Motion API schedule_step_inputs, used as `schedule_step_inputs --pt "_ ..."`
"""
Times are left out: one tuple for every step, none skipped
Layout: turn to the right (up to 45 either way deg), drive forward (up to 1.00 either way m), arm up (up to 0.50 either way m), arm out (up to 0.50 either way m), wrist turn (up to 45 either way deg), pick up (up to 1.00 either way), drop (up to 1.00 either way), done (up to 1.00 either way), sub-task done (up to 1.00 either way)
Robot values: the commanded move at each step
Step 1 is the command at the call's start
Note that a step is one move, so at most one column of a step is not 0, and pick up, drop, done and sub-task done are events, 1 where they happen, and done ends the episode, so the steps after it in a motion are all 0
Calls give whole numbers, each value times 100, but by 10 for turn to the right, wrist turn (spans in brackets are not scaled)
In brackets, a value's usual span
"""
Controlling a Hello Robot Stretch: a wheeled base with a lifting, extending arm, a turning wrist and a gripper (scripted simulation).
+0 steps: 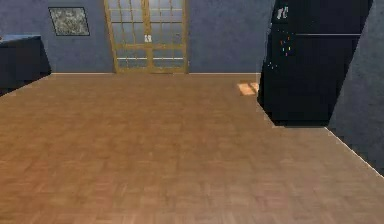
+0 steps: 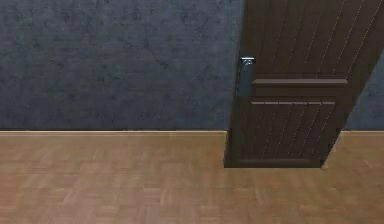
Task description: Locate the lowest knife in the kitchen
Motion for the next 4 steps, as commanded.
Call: schedule_step_inputs --pt "-330 0 0 0 0 0 0 0 0" --pt "0 100 0 0 0 0 0 0 0" --pt "0 100 0 0 0 0 0 0 0" --pt "0 100 0 0 0 0 0 0 0"
